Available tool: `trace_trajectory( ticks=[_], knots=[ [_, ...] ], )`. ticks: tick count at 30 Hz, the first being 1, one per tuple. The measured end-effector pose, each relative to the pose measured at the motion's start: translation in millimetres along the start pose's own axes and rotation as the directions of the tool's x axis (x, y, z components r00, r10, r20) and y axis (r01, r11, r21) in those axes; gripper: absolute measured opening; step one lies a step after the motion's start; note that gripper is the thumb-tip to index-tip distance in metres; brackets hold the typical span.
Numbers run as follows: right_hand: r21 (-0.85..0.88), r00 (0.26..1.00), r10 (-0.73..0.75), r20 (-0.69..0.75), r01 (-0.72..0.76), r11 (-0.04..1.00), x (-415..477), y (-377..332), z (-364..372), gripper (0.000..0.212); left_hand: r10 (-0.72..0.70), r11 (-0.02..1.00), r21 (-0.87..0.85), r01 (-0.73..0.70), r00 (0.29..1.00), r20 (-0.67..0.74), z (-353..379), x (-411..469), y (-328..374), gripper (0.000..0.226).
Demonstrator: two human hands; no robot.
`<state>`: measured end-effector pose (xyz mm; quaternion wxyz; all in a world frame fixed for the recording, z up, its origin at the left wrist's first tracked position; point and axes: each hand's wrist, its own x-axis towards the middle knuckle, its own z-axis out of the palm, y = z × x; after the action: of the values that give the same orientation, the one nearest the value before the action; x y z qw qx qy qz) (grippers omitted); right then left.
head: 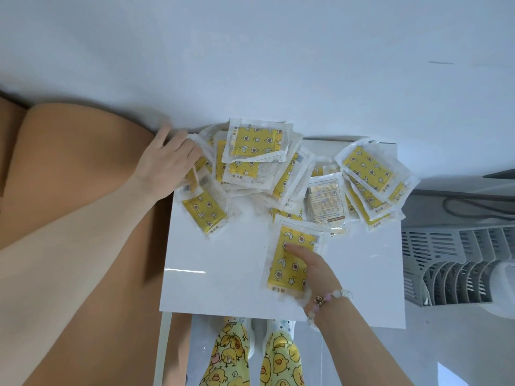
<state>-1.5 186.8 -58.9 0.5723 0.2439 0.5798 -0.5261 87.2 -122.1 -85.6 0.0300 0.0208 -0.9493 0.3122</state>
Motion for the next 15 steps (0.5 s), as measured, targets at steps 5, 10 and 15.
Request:
trace_trajectory(
  ticks=[5,10,15],
  knots=[
    [0.041,0.999,0.009,0.044,-0.010,0.999,1.4,-3.7,16.4,0.035,-0.164,0.947,-0.255,0.194,0.977,0.133,-36.2,-21.5,-2.4,0.019],
    [0.160,0.997,-0.023,0.071,0.011,0.987,3.7,-8.2,23.7,0.021,-0.402,0.184,-0.689,0.701,0.693,0.598,-115.3,-26.1,11.5,0.027],
    [0.227,0.999,-0.040,0.010,0.037,0.973,-1.8,-5.8,35.3,0.056,-0.200,-0.513,-0.478,0.712,0.443,0.874,-167.0,-16.1,62.5,0.045]
  ],
)
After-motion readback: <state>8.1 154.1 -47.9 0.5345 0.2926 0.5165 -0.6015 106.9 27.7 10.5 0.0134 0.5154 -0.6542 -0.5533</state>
